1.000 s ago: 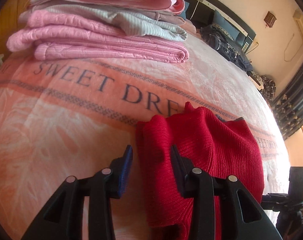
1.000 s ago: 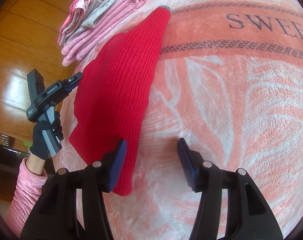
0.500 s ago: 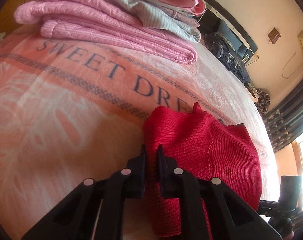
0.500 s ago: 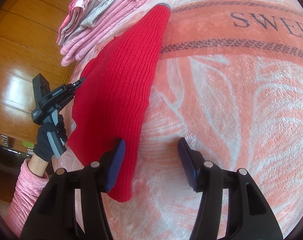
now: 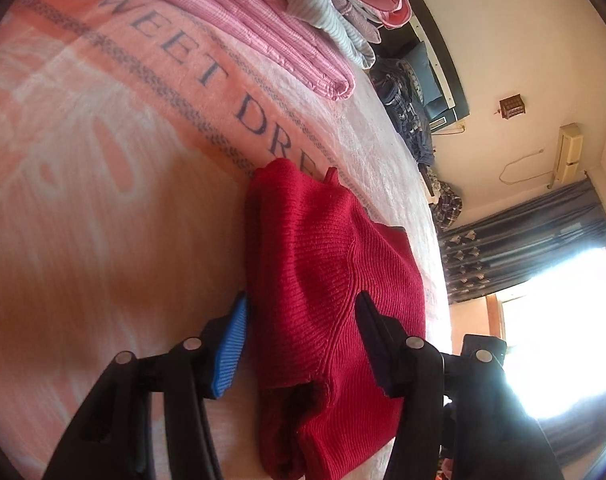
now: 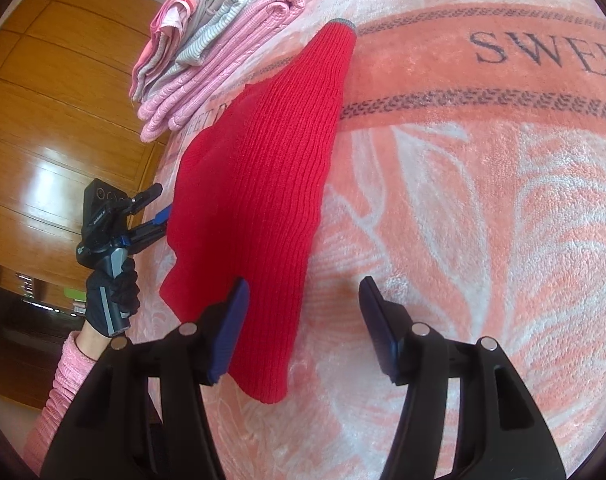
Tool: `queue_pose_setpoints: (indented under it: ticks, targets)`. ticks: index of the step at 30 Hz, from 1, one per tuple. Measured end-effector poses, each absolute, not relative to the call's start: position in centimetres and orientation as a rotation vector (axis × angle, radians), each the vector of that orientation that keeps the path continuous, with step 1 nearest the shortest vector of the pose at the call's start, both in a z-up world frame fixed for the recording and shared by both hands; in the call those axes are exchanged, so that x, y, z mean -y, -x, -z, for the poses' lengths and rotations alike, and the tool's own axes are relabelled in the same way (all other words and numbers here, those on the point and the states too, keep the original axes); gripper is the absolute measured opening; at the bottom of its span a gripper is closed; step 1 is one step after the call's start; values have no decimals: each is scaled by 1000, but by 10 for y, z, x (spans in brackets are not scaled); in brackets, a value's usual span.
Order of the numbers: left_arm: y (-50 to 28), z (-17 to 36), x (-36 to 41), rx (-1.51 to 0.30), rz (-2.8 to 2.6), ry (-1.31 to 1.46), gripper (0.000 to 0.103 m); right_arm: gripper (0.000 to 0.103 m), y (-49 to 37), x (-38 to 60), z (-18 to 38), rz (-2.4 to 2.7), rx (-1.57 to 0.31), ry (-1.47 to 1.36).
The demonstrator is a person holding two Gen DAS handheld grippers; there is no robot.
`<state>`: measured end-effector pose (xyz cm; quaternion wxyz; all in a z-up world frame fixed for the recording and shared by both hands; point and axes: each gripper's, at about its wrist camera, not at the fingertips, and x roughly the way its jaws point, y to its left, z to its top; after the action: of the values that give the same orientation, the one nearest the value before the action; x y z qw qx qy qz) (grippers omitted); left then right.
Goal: Fold small clothes
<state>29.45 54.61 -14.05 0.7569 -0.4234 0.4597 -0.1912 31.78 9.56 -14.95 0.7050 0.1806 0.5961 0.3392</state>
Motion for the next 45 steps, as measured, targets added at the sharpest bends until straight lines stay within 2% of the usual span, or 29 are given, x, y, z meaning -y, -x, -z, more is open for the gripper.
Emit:
queue_pose_setpoints:
  ticks: [5, 16, 22, 26, 31, 38, 40, 42, 45]
  targets:
    - [-305, 163, -538, -1033, 500, 1029, 55, 58, -321, -103, 151, -784, -1323, -444]
    - [-325, 176, -506, -1061, 684, 1117, 58, 59, -336, -120, 164, -803, -1322, -489]
    - [-324, 174, -504, -1149, 666, 1028, 48, 62, -345, -129, 172, -820, -1323, -544]
    - [-315, 163, -506, -1183, 664, 888, 49, 62, -346, -132, 171, -837, -1320, -536]
    - [-318, 171, -503, -1133, 714, 1009, 59, 64, -348, -138, 171, -829, -1325, -540]
    - [-342, 178, -482, -1114, 732, 1034, 57, 66, -354, -145, 174, -826, -1316, -553]
    - [-338, 177, -481, -1106, 730, 1008, 40, 64, -353, -145, 173, -834, -1312, -534]
    - [-332, 184, -484, -1102, 717, 1038, 34, 53, -353, -142, 174, -834, -1310, -529]
    - [-328, 184, -488, -1088, 709, 1065, 33, 40, -351, -137, 176, -845, -1315, -569]
